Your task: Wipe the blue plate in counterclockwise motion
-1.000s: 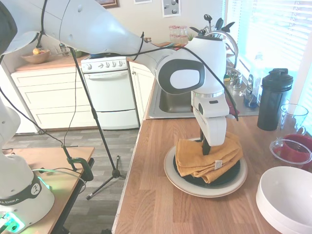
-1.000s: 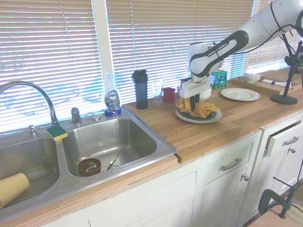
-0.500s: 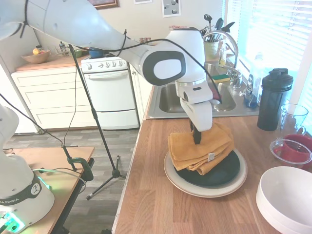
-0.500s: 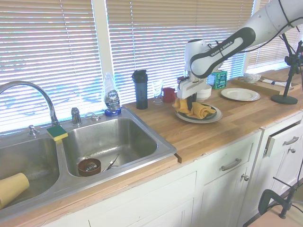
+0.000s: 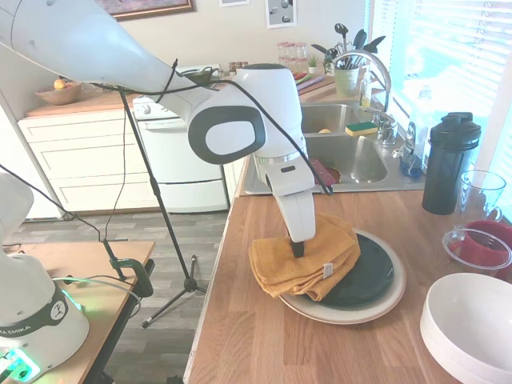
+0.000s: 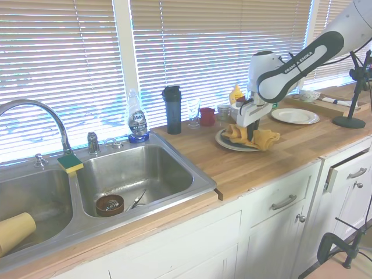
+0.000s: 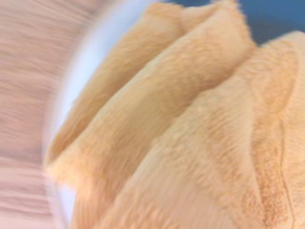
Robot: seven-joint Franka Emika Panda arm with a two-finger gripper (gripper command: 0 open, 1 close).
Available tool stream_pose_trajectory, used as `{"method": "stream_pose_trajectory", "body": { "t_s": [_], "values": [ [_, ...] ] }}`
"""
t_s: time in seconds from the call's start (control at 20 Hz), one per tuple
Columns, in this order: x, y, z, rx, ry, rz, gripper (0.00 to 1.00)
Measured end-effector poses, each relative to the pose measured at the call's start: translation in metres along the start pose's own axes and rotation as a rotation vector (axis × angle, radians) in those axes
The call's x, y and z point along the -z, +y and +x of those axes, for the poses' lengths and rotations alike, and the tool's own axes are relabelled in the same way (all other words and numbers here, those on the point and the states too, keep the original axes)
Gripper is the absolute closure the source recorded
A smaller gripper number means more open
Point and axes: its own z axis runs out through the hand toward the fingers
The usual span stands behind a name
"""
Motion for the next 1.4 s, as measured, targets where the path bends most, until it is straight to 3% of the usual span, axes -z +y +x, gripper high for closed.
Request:
{"method": "stream_pose_trajectory", "body": {
  "t_s": [0.35, 0.55, 0.95, 1.4],
  "values": [
    [-0.013, 0.013, 0.035, -0.056, -0.053, -0.008, 1.0],
    [-0.015, -0.013, 0.047, -0.056, -0.065, -0.025, 1.0],
    [-0.006, -0.064, 0.018, -0.013, -0.018, -0.039, 1.0],
    [0.014, -0.018, 0.031, -0.054, -0.006, -0.005, 1.0]
  ]
}}
